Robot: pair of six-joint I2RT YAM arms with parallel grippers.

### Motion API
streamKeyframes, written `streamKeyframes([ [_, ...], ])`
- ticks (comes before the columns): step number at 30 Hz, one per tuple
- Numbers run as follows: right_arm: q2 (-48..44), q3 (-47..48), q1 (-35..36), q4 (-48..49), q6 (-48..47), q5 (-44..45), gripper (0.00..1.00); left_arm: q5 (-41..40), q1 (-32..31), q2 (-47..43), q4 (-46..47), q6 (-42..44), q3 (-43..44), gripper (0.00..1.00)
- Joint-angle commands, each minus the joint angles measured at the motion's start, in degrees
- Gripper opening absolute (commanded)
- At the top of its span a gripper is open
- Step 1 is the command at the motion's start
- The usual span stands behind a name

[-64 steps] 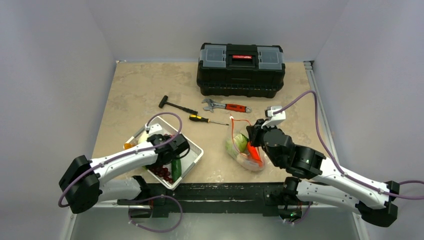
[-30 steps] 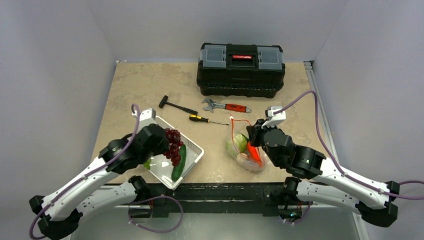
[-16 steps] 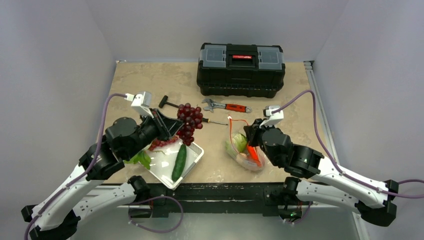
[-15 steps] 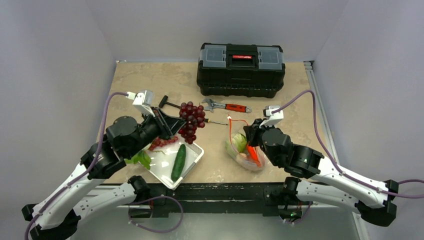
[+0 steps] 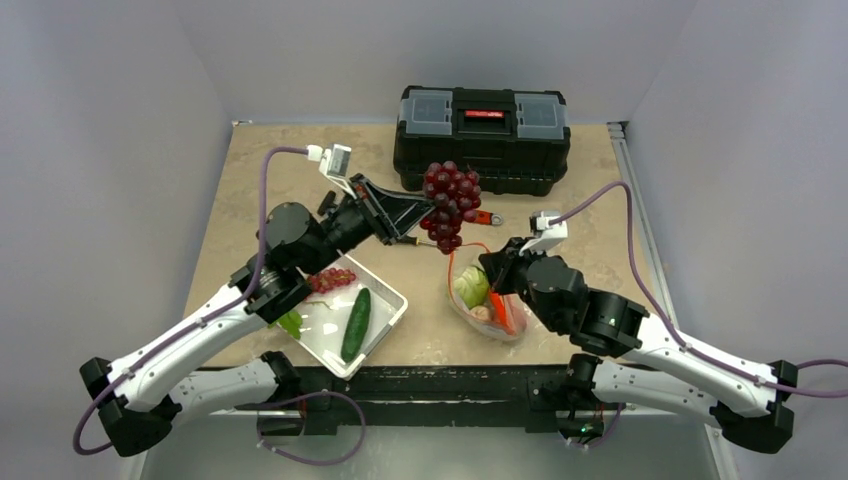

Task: Place the food in the zip-top bag and seal the zipper
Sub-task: Place the fake fruit in the zipper food storage bag.

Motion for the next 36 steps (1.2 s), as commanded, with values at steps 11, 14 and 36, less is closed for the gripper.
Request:
streamKeyframes([
  [11, -6.7, 0.0, 0.1, -0.3, 10.7, 6.1, 0.0, 7.8, -1.6, 10.3, 37.0, -10.9, -10.8, 0.0],
  [14, -7.5, -0.4, 0.1, -0.9, 12.1, 7.2, 0.0, 8.5, -2.8, 10.9, 38.8, -10.6, -12.4, 0.0],
  [36, -8.2, 2.5, 0.1, -1.8, 12.2, 9.8, 0.0, 11.1, -8.2, 9.0, 30.8, -7.3, -23.6, 0.0],
])
